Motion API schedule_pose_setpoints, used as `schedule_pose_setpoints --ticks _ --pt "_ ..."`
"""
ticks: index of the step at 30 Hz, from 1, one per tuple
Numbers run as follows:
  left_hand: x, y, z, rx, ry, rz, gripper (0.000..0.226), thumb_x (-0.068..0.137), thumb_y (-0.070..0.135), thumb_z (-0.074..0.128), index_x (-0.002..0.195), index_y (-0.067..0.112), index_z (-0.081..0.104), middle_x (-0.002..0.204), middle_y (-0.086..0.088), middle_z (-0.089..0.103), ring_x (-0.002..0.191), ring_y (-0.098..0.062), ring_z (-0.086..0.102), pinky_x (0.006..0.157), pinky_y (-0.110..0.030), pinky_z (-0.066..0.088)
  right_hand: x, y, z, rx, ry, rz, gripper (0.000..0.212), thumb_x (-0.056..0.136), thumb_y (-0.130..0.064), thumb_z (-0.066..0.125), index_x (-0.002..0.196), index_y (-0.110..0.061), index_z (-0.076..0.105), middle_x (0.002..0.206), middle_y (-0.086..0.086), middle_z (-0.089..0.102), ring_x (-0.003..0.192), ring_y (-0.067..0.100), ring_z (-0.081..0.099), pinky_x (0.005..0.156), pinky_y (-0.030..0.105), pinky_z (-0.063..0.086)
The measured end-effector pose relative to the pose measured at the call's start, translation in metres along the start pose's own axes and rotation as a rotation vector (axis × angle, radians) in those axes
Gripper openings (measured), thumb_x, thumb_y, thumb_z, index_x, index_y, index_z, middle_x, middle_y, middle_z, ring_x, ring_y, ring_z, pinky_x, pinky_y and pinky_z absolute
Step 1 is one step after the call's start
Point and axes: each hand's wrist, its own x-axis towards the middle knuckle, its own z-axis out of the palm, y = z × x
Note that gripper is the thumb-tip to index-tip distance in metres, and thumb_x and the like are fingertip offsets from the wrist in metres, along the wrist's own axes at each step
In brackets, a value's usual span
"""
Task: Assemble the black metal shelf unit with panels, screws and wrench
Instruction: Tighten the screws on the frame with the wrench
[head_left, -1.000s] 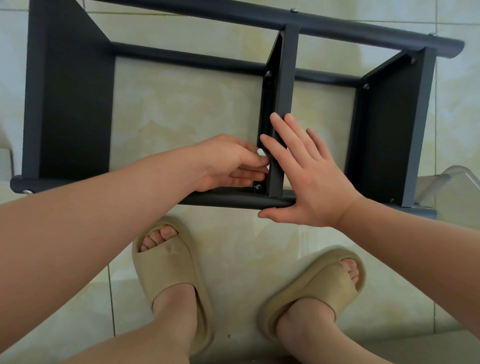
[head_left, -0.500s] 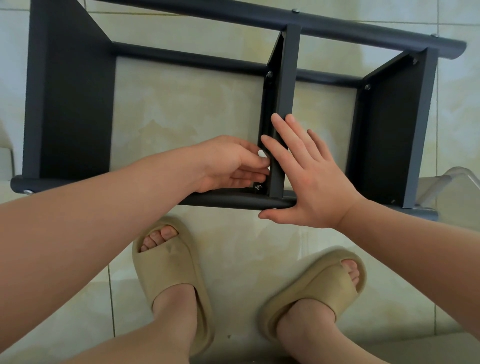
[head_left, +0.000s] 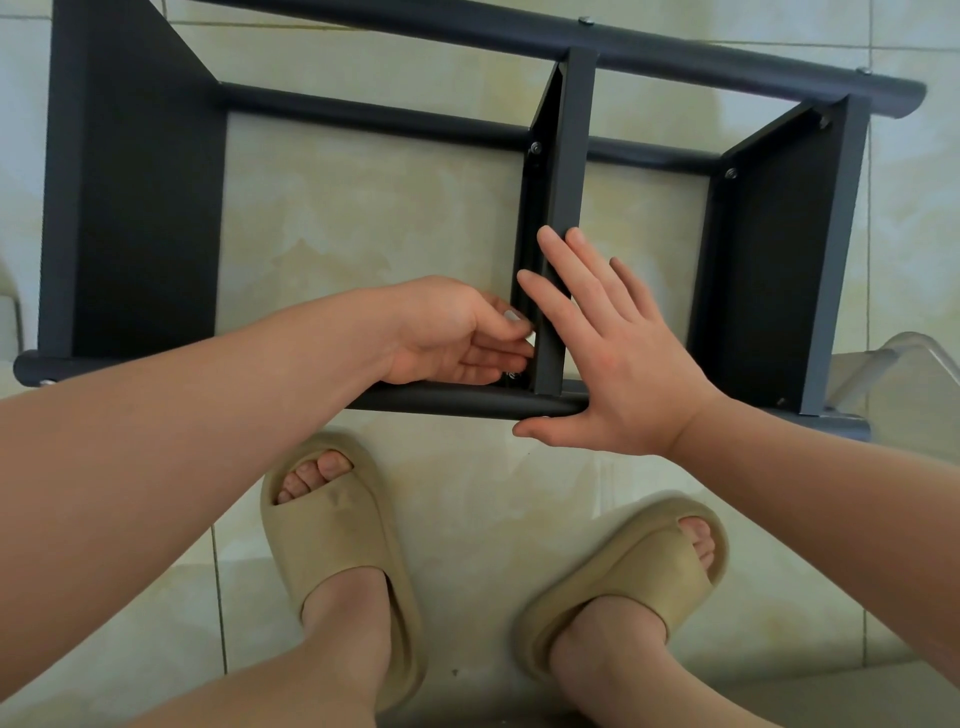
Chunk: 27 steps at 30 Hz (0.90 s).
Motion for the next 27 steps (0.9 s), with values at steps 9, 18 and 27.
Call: schedule_pose_setpoints --ticks 9,18,27 --pt "-0.0036 0.0009 -0.0024 0.145 0.026 0.014 0.012 0.097 0.016 0.06 0.085 0.02 0.061 0.086 0.004 0.069 0.091 -0.014 0.065 0.079 -0.029 0.046 0.0002 -0.0002 -0.0003 -0.005 -0.008 0.003 0.114 0.078 -0.085 0.052 0.159 -0.009 0.026 0.169 0.013 0.004 0.157 0.029 -0.004 0.121 0.06 0.017" --pt "-0.0035 -0.0011 -0.0085 0.295 -0.003 0.032 0.014 0.097 0.014 0.061 0.085 0.02 0.066 0.09 0.004 0.073 0.093 -0.013 0.066 0.08 -0.029 0.047 0.0003 0.0 0.0002 -0.003 -0.005 0.0 0.114 0.078 -0.085 0.052 0.159 -0.009 0.026 0.169 0.013 0.004 0.157 0.029 -0.003 0.121 0.061 0.017" --pt "-0.0068 -0.003 -0.0073 0.37 -0.02 0.051 0.015 0.095 0.006 0.061 0.087 0.016 0.07 0.083 0.003 0.074 0.091 -0.014 0.068 0.101 -0.034 0.05 0.0003 0.0 -0.0002 0.005 -0.013 0.002 0.114 0.078 -0.085 0.052 0.159 -0.009 0.025 0.169 0.013 0.003 0.157 0.028 -0.004 0.121 0.061 0.017"
